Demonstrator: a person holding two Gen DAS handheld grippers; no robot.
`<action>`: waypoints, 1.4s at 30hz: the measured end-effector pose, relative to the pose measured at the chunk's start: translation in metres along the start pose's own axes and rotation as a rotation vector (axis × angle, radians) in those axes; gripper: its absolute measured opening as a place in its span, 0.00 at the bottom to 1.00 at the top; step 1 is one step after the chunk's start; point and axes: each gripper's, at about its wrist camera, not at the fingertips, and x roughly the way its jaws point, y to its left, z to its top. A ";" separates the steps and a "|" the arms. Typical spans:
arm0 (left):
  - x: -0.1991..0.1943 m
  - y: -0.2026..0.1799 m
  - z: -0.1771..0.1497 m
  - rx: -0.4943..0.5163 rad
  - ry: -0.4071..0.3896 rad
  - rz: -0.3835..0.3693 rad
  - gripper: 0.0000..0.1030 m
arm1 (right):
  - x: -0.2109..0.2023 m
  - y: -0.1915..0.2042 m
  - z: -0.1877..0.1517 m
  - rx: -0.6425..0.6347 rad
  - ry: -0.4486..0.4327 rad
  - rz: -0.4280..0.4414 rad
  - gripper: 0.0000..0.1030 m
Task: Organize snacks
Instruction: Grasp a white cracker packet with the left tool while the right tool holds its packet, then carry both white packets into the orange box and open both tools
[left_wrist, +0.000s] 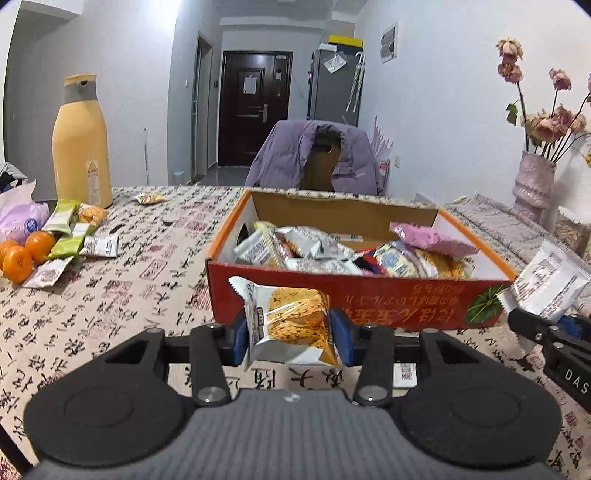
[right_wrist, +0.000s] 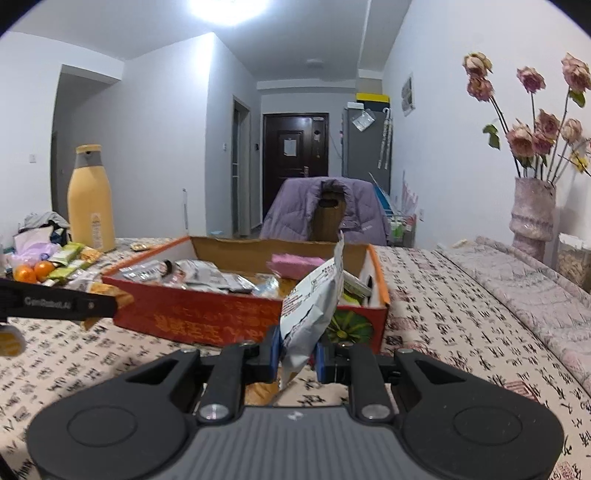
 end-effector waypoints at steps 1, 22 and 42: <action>-0.002 0.000 0.003 0.002 -0.008 -0.005 0.44 | -0.001 0.002 0.003 -0.002 -0.005 0.005 0.17; 0.017 -0.009 0.066 0.003 -0.129 -0.066 0.45 | 0.039 0.015 0.067 -0.041 -0.061 0.020 0.17; 0.095 -0.011 0.103 -0.036 -0.135 -0.026 0.45 | 0.122 0.010 0.097 -0.019 -0.050 0.018 0.17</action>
